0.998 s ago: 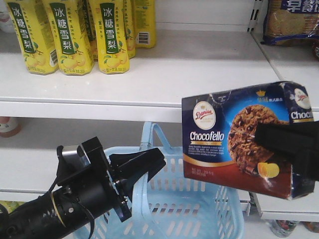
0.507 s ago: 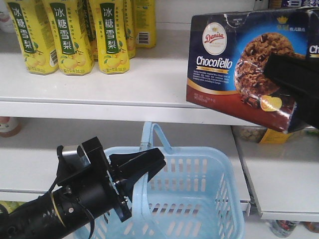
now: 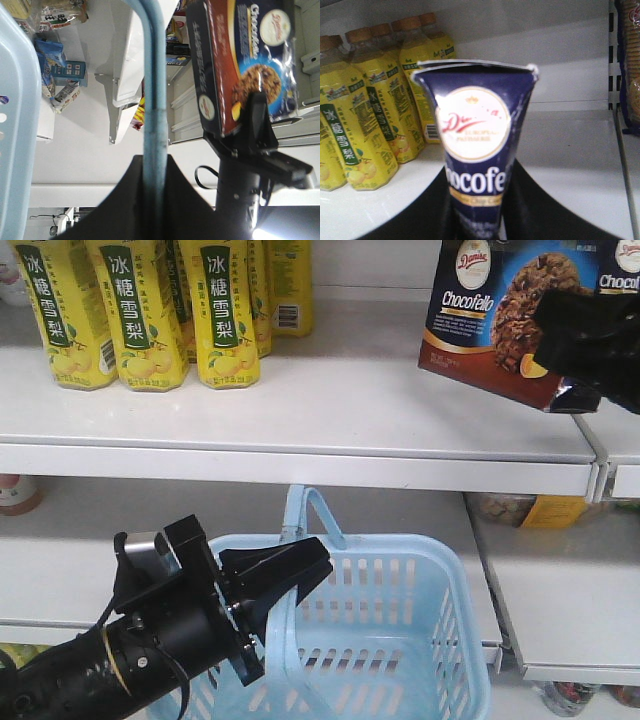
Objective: Left arm holds basket, right arm returns cookies
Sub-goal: 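Move the box onto the upper shelf with the right gripper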
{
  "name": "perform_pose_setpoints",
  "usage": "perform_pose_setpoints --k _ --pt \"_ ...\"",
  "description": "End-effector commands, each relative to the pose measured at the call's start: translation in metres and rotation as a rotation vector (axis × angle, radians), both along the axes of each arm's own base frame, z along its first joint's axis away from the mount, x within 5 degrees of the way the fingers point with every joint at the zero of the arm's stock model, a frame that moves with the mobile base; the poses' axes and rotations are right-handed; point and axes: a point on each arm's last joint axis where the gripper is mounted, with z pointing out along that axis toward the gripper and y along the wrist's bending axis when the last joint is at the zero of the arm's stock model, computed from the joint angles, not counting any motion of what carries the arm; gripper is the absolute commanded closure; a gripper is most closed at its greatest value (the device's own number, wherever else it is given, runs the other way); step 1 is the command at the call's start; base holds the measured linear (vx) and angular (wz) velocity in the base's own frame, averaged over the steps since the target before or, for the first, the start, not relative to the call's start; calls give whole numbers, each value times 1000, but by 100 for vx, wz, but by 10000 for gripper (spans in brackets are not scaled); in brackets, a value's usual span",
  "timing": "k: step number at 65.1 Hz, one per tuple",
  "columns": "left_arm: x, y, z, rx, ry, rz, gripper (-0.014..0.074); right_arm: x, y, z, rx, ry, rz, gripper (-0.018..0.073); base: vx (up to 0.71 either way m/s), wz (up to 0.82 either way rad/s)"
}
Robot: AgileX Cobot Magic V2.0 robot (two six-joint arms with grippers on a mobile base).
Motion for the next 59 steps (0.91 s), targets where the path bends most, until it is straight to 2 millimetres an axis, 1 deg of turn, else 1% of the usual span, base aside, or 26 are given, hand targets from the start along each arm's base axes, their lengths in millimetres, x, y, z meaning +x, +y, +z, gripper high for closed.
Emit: perform_pose_setpoints --k 1,20,30,43,59 --pt "-5 7 43 -297 -217 -8 599 10 0 19 33 -176 6 564 0 0" --pt "-5 7 43 -297 -217 -8 599 53 -4 1 30 -221 -33 564 0 0" --pt "-5 7 43 -297 -217 -8 599 67 -1 -10 -22 -238 -26 564 0 0" --pt "-5 7 43 -297 -217 -8 599 80 5 -24 -126 -231 3 564 0 0" --pt "-5 7 43 -297 -217 -8 599 88 9 -36 -205 -211 31 564 0 0"
